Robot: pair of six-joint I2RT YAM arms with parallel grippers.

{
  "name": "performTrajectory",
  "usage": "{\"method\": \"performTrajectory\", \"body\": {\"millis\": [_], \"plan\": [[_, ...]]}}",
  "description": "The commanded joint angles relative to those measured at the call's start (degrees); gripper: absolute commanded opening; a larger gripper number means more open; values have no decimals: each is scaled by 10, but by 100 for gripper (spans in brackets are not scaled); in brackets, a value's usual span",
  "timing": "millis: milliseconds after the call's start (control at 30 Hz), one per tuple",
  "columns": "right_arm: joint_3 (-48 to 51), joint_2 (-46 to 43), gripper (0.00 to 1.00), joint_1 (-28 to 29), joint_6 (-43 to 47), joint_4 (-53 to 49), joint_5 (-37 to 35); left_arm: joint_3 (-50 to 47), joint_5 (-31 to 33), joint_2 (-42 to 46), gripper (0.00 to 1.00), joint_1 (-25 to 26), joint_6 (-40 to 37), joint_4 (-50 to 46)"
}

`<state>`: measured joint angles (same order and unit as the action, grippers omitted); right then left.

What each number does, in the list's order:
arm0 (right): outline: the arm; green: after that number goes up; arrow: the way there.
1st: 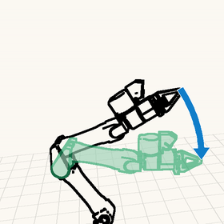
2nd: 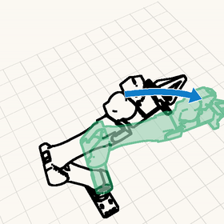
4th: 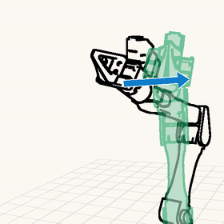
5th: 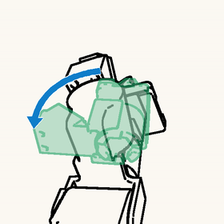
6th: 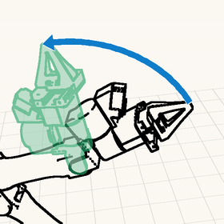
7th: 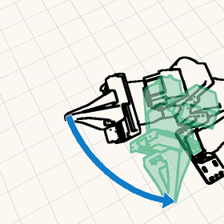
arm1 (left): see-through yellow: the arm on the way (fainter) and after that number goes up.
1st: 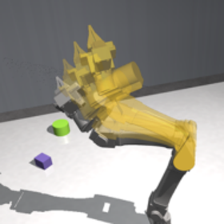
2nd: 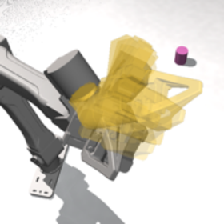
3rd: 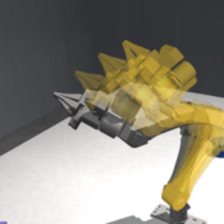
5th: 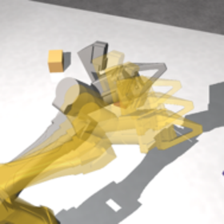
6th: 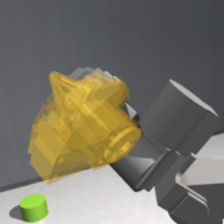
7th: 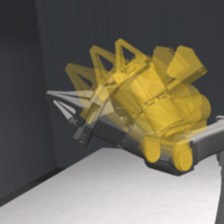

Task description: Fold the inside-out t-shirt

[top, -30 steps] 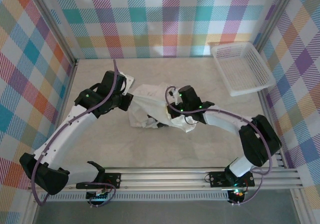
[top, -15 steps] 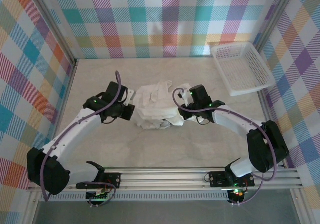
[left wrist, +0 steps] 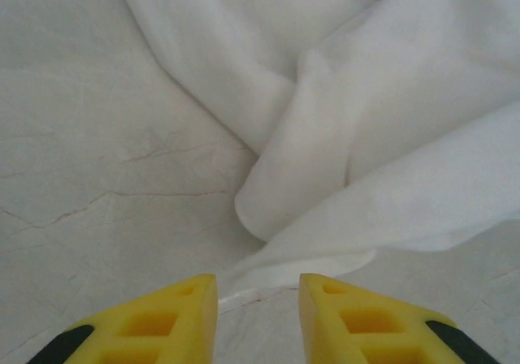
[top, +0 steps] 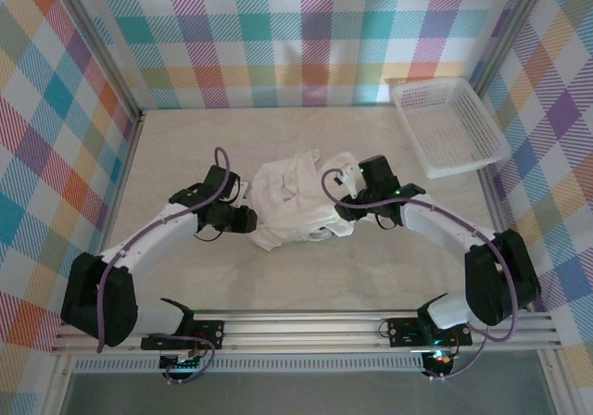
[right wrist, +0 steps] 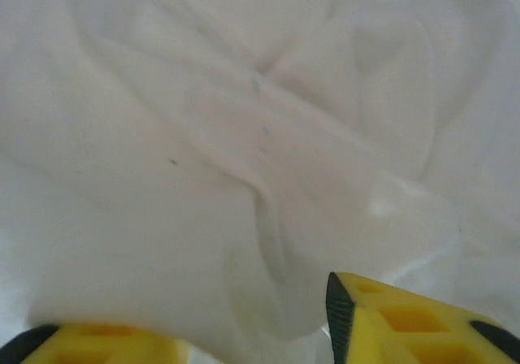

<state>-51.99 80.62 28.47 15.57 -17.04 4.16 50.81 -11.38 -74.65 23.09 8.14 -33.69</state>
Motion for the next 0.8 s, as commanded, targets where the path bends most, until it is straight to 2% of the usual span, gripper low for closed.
{"method": "performTrajectory", "body": {"millis": [0, 100, 233, 400, 500, 667, 767], "plan": [[-32, -43, 58, 10, 59, 62, 127, 10, -12, 52, 34, -9, 2, 12], [-85, -15, 60, 41, 118, 38, 188, 6, 40, 121, 33, -12, 24, 13], [-201, 79, 62, 105, 231, -79, 224, -18, 143, 262, 36, -32, 98, 19], [-346, 221, 62, 155, 310, -193, 268, -37, 198, 398, 39, -53, 164, -3], [-406, 289, 62, 168, 331, -219, 293, -42, 210, 433, 40, -53, 172, -29], [-507, 399, 63, 188, 324, -281, 327, -50, 196, 440, 40, -54, 174, -49], [-526, 439, 63, 195, 309, -273, 333, -55, 190, 440, 41, -53, 176, -50]]}}
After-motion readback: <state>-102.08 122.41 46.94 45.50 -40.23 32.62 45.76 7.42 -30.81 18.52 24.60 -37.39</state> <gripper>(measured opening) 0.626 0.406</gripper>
